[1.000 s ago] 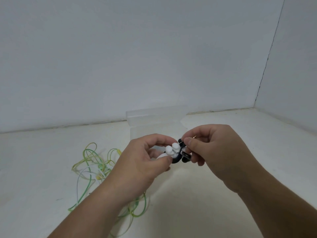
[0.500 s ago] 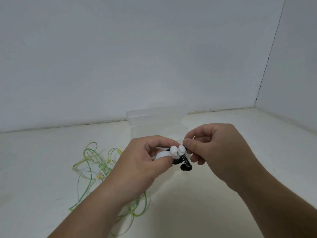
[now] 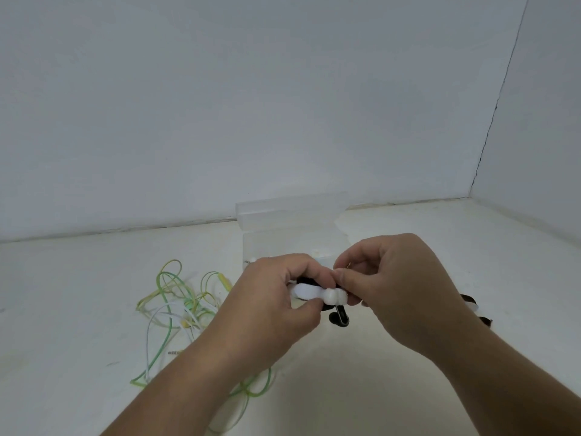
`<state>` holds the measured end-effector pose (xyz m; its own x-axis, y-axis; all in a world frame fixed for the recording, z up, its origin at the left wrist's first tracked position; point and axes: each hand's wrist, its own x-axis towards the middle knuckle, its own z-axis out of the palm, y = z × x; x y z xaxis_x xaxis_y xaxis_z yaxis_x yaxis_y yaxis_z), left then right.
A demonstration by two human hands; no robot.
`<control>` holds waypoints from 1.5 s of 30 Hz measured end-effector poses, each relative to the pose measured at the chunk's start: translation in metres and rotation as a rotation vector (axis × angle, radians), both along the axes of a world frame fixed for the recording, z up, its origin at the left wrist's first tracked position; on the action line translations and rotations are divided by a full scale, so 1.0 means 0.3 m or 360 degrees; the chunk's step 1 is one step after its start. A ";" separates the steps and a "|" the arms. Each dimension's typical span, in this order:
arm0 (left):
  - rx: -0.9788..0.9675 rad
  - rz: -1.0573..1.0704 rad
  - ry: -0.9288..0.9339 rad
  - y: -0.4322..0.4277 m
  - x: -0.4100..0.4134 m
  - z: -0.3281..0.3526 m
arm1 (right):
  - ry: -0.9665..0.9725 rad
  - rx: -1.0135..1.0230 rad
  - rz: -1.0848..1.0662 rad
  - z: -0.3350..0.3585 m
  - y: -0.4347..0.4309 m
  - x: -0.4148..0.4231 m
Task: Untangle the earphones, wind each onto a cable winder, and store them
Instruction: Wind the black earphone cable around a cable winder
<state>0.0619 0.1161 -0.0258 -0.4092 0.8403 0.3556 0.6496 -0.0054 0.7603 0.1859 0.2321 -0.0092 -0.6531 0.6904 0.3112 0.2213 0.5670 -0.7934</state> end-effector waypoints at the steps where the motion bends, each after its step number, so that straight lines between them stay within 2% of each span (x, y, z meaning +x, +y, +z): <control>1: 0.0007 -0.0008 -0.0053 0.002 -0.001 0.000 | 0.0013 0.0001 -0.0020 0.000 0.001 0.001; 6: 0.0172 0.0032 -0.0523 0.010 -0.021 0.001 | 0.0251 -0.0291 -0.0086 0.014 0.020 0.012; 11: 0.0124 0.0175 -0.0464 0.019 -0.017 -0.002 | 0.0271 -0.0108 -0.0053 0.017 0.012 0.011; 16: 0.0063 0.0132 -0.0420 0.015 -0.002 0.004 | 0.0227 -0.0044 -0.0008 0.013 0.018 0.010; 23: 0.0079 -0.0015 -0.0433 0.018 -0.001 -0.003 | 0.0233 -0.0245 0.0077 0.011 0.026 0.011; 29: 0.0083 -0.0068 -0.0447 0.020 0.000 -0.008 | 0.0069 -0.0147 0.0150 0.003 0.028 0.007; 39: 0.0305 -0.0129 -0.0692 0.026 0.016 -0.011 | 0.0339 -0.0278 0.0085 -0.030 0.026 -0.016; 45: 0.0315 -0.0145 -0.1029 0.033 0.018 -0.018 | 0.0367 -0.0088 0.0098 -0.034 0.007 -0.018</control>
